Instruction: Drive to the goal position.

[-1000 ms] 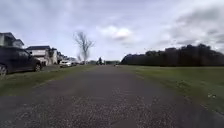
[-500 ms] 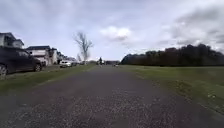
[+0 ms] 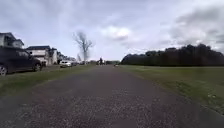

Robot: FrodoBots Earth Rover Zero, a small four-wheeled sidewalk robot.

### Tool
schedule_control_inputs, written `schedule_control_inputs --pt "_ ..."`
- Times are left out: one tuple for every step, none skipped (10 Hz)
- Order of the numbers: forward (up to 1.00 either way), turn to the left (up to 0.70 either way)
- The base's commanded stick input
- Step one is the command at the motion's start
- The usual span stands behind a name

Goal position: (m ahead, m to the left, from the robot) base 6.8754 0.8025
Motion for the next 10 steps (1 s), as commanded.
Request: schedule_control_inputs --pt "-0.37 0.0" --pt "0.16 0.0" --pt "0.63 0.0" --pt "0.7 0.0" --pt "0.7 0.0" --pt "0.7 0.0" --pt "0.7 0.0" --pt "0.7 0.0" --pt "0.7 0.0" --pt "0.7 0.0"
